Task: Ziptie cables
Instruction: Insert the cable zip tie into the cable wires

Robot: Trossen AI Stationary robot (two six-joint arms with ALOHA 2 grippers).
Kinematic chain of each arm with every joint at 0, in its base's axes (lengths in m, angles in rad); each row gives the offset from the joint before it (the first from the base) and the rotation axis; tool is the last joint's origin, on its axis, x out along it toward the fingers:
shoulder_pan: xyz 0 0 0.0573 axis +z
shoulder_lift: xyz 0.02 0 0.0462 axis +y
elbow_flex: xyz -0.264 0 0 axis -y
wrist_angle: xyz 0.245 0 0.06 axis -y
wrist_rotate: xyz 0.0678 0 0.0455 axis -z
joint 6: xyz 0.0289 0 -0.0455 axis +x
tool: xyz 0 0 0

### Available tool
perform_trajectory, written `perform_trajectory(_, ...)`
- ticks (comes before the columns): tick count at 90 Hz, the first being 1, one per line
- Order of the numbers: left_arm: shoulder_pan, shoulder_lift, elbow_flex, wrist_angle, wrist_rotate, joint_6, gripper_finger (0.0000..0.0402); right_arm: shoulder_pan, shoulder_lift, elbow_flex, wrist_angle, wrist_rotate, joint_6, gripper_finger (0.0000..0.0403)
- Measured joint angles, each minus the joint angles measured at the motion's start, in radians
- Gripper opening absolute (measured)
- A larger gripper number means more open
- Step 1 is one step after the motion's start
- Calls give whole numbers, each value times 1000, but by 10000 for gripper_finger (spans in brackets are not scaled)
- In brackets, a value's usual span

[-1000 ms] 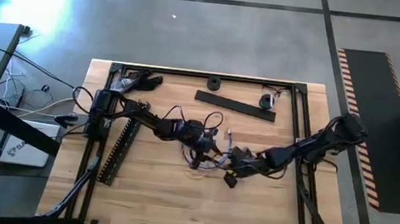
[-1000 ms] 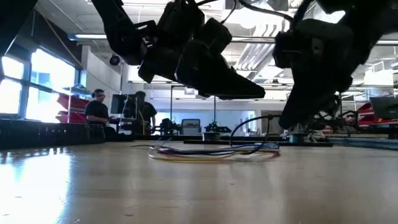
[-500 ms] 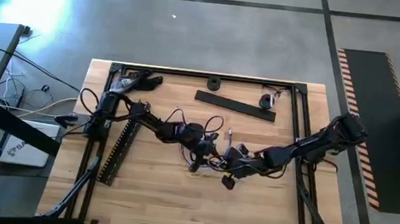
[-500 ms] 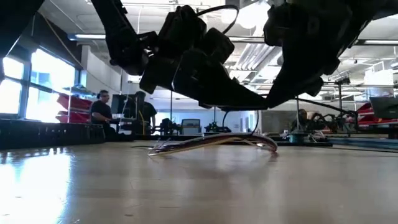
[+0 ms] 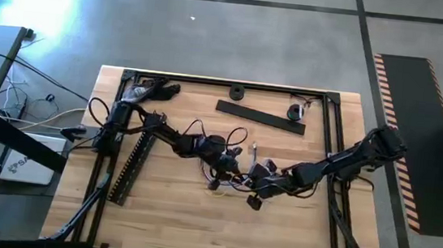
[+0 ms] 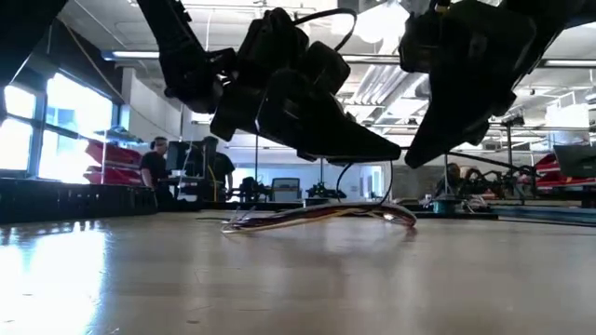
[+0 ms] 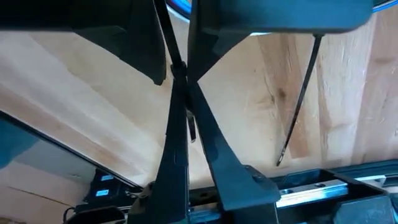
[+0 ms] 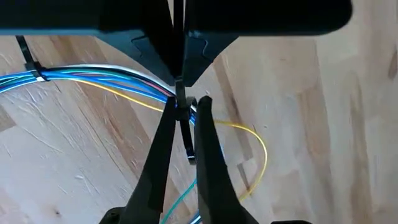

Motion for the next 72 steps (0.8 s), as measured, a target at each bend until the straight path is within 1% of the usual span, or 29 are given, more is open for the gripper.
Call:
perform_trajectory(13, 0, 0, 0, 0, -2, 0, 9, 7, 0, 0, 0, 1, 0, 0)
perform_trajectory(24, 0, 0, 1, -4, -2, 0, 5, 36, 0, 0, -13, 19, 1, 0)
perform_trajectory(30, 3, 0, 1, -11, -2, 1, 3, 67, 0, 0, -46, 28, 39, 0)
perform_trajectory(41, 15, 0, 1, -30, -1, 17, 2, 145, 1, -1, -145, 36, 192, 0)
perform_trajectory(46, 23, 0, 1, -34, 0, 23, 2, 194, 10, -11, -159, 52, 291, 0)
perform_trajectory(60, 30, 1, 0, -40, 10, 52, 1, 346, 37, -29, -166, 53, 564, 0)
perform_trajectory(68, 28, 1, 0, -40, 12, 75, 1, 402, 45, -29, -167, 61, 654, 0)
perform_trajectory(72, 27, 1, 0, -45, 13, 80, 0, 417, 42, -28, -164, 61, 674, 0)
